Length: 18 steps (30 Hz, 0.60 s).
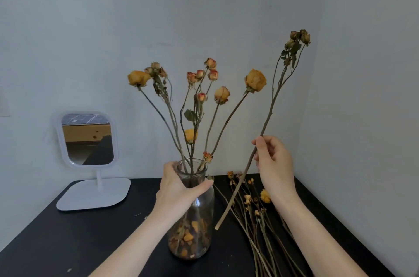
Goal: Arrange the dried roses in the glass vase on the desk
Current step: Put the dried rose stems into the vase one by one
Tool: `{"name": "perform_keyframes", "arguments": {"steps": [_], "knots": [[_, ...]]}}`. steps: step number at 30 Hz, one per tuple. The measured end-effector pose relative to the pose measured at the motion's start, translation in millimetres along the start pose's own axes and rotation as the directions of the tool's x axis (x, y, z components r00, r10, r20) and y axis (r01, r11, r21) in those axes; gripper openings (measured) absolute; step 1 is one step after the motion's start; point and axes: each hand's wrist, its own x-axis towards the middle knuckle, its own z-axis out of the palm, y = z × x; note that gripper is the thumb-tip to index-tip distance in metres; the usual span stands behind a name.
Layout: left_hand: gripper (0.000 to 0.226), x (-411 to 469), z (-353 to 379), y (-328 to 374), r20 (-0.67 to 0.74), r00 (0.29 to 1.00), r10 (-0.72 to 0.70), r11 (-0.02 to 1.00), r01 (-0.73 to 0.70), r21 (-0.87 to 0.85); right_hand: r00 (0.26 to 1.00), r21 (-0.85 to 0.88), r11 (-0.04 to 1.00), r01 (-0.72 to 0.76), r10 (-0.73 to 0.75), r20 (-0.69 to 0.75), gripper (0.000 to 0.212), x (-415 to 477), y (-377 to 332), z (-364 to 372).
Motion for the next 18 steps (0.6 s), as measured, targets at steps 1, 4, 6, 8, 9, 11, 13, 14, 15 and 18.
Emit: {"name": "perform_keyframes", "arguments": {"steps": [1,4,6,8,9,11,13,14,15,18], "knots": [[0.078,1,-5,-1,0.100,0.995,0.010,0.995,0.000,-0.098,1.000,0.008,1.000,0.000,0.000,-0.007,0.015,0,-1,-1],[0.048,6,-21,-7,0.268,0.962,0.050,0.983,0.000,-0.182,0.999,0.039,0.999,0.015,-0.014,-0.036,0.016,1,-3,-2],[0.043,7,-26,-12,0.264,0.962,0.067,0.983,-0.019,-0.180,0.998,0.058,0.998,0.035,-0.031,-0.062,0.016,1,-6,-2],[0.044,7,-25,-12,0.237,0.969,0.069,0.987,-0.031,-0.160,0.995,0.087,0.995,0.052,-0.045,-0.090,0.017,2,-9,-2],[0.046,7,-24,-11,0.223,0.972,0.071,0.988,-0.037,-0.153,0.993,0.102,0.993,0.062,-0.052,-0.104,0.017,3,-11,-2],[0.048,6,-21,-9,0.190,0.978,0.086,0.989,-0.060,-0.138,0.989,0.118,0.989,0.085,-0.070,-0.130,0.017,4,-14,-3],[0.047,7,-18,-7,0.155,0.981,0.113,0.990,-0.098,-0.100,0.983,0.124,0.986,0.111,-0.090,-0.158,0.018,6,-17,-5],[0.049,7,-17,-6,0.138,0.982,0.125,0.990,-0.115,-0.077,0.980,0.132,0.984,0.121,-0.097,-0.175,0.019,7,-18,-6],[0.051,7,-16,-6,0.119,0.984,0.132,0.991,-0.127,-0.049,0.976,0.138,0.982,0.127,-0.099,-0.194,0.020,8,-19,-6],[0.061,5,-12,-4,0.042,0.991,0.125,0.991,-0.127,0.047,0.966,0.135,0.982,0.136,-0.101,-0.238,0.021,13,-22,-8]]}}
